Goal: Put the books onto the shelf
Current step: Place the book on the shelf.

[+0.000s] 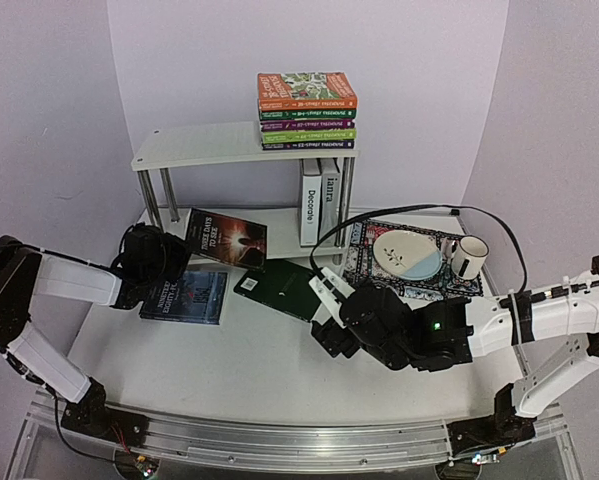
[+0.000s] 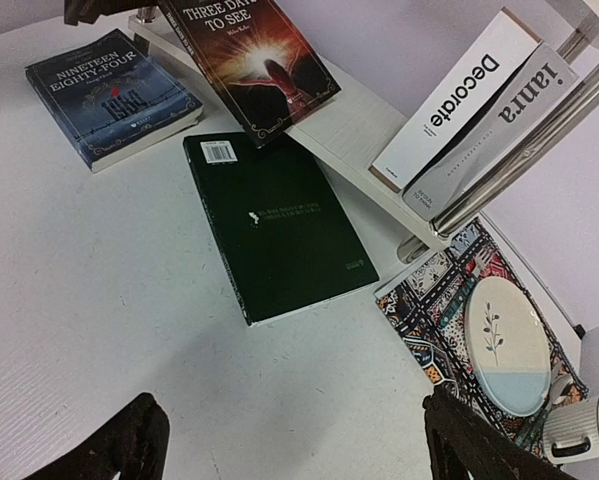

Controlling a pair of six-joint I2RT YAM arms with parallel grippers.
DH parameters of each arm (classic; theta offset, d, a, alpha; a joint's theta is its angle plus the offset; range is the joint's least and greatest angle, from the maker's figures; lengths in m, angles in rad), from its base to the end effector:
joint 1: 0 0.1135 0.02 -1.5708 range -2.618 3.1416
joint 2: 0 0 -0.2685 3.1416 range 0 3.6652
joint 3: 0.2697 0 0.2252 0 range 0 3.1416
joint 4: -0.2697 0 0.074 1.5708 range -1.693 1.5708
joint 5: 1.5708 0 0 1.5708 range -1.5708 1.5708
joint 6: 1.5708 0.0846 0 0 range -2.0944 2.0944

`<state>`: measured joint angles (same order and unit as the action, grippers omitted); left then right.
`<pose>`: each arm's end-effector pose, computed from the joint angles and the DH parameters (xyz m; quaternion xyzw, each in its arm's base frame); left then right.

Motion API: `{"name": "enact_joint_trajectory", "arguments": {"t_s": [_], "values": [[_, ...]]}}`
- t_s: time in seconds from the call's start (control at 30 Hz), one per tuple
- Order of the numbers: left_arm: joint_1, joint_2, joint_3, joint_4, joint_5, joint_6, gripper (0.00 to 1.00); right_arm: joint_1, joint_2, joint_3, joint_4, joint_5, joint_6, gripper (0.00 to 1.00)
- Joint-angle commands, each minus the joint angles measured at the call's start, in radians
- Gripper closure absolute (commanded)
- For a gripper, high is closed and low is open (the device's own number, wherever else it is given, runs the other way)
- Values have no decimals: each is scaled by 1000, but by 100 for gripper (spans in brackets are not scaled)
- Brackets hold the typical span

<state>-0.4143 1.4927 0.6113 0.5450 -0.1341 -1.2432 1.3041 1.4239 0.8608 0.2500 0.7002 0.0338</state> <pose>0.3088 -0.1235 0.1998 -0.3631 0.7292 -0.3887 0.4305 0.1391 0.3023 0.2713 -0.2883 0.7312 0.1251 0.6055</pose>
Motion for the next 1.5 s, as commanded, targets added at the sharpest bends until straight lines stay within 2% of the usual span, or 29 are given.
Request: {"name": "enact_joint_trajectory", "arguments": {"t_s": [0.0, 0.13, 0.3, 0.77, 0.97, 1.23, 1.47], "values": [[9, 53, 33, 19, -70, -62, 95, 5, -10, 21, -24, 32, 26, 11], [23, 92, 33, 20, -67, -171, 98, 4, -16, 20, -31, 38, 26, 11], [27, 102, 40, 21, -95, -239, 100, 5, -18, 22, -41, 36, 26, 11], [54, 74, 64, 24, -74, -342, 98, 4, -26, 23, -51, 33, 21, 11], [56, 85, 70, 24, -48, -355, 74, 5, -31, 21, -57, 33, 21, 11], [60, 84, 45, 22, -43, -379, 47, 5, -35, 23, -63, 33, 24, 11], [72, 91, 9, 0, -16, -432, 43, 5, -36, 23, -66, 30, 29, 11]]}}
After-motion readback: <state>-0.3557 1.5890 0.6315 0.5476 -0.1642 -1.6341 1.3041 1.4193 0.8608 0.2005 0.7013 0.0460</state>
